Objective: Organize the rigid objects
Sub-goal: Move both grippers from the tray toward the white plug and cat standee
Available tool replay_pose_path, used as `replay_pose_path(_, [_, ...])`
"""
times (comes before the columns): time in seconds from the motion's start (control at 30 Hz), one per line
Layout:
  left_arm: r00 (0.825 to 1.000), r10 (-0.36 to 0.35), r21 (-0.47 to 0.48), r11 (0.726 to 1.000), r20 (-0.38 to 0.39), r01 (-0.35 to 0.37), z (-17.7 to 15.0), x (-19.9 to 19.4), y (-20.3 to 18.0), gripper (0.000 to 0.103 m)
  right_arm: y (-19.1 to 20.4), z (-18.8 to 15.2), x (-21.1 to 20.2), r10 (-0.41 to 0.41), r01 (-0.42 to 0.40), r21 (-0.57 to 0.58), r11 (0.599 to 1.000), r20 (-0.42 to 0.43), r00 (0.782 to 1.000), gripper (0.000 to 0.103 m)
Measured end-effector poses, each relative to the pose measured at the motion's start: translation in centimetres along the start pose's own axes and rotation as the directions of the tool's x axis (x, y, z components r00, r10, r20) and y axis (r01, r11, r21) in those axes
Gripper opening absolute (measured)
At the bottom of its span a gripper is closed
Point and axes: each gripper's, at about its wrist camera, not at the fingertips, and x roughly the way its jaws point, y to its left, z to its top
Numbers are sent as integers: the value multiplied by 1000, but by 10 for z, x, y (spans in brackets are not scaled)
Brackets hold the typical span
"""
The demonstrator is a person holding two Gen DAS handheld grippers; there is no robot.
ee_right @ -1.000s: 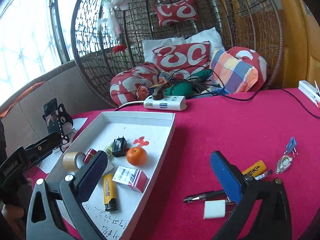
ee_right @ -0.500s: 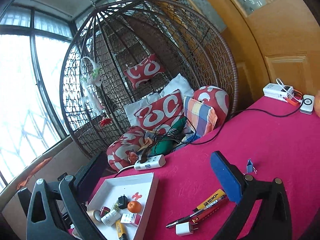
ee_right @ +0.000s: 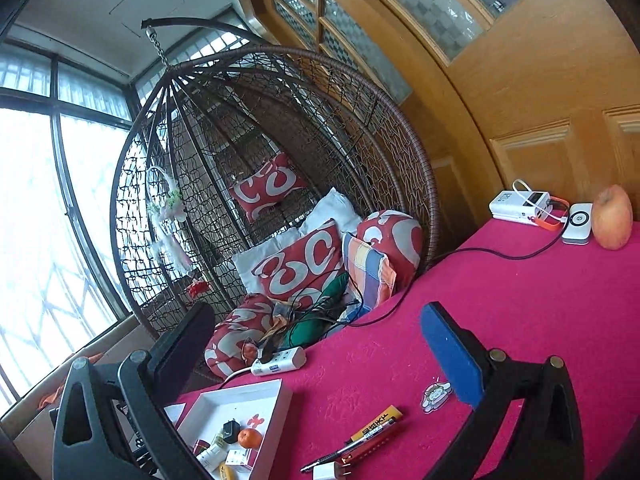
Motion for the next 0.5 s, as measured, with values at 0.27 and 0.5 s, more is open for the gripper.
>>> replay_pose_path(0.27, [997, -52, 62, 997, -59, 56, -6, 11, -17, 103, -27, -8, 10, -26, 29, 22, 999, -143, 989, 103])
replay_pose_path(0.5, [978, -93, 149, 981, -189, 123, -20, 41, -32, 103, -59, -9, -12, -84, 86, 30, 996, -83, 993, 103])
